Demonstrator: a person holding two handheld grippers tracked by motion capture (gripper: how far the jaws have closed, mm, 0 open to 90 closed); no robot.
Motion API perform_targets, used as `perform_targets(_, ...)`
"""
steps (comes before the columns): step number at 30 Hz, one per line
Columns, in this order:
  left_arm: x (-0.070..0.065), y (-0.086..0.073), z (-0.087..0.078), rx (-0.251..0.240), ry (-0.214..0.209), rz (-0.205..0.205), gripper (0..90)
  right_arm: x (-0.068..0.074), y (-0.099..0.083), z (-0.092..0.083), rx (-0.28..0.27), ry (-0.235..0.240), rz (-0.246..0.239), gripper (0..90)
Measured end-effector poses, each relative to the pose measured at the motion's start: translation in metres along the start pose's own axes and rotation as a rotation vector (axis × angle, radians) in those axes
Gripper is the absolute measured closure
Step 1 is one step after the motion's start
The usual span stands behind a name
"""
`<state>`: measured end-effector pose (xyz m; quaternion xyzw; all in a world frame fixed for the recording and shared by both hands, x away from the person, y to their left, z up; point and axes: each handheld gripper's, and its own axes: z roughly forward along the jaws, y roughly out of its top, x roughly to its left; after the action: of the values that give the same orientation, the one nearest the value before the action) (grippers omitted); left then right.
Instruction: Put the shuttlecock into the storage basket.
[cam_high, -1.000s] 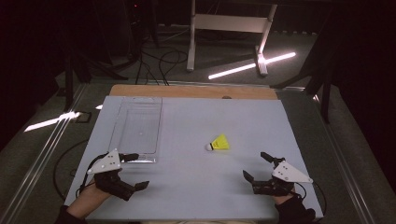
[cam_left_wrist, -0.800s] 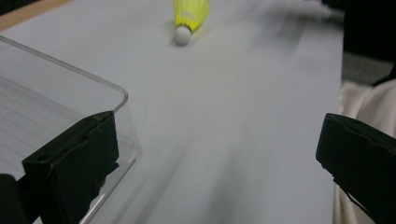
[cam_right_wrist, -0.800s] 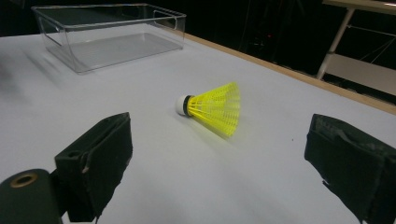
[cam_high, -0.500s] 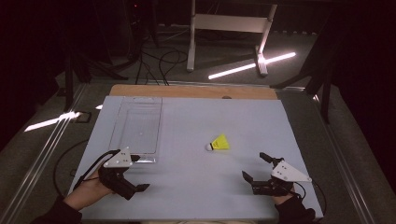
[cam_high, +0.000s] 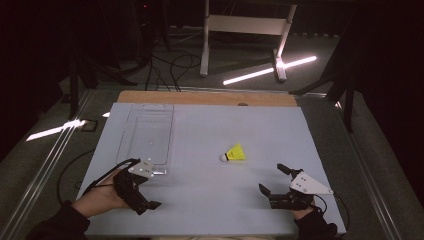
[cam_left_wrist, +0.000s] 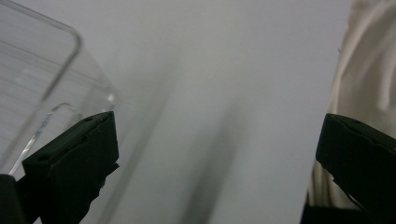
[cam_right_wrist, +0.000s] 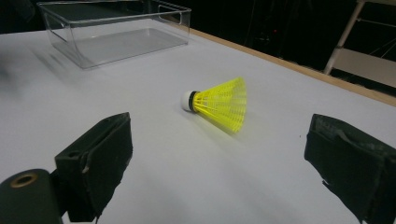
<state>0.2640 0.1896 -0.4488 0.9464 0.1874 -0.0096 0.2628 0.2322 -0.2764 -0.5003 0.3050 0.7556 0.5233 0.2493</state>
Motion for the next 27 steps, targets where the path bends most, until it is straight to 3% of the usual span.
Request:
perform_targets(9, 0.001, 0.021, 0.007, 0.102, -0.044, 0.005, 0.1, 0.000, 0.000, 0.000, 0.000, 0.004, 0.002, 7.8)
perform_targets(17, -0.003, 0.041, 0.016, 0.159, -0.072, 0.023, 0.1, 0.000, 0.000, 0.000, 0.000, 0.004, 0.004, 7.9)
perform_targets(22, -0.004, 0.053, 0.021, 0.159, -0.100, 0.010, 0.1, 0.000, 0.000, 0.000, 0.002, 0.004, 0.003, 7.9)
perform_targets(27, -0.002, 0.064, 0.025, 0.152, -0.089, -0.004, 0.1, 0.000, 0.000, 0.000, 0.001, 0.005, 0.004, 7.9)
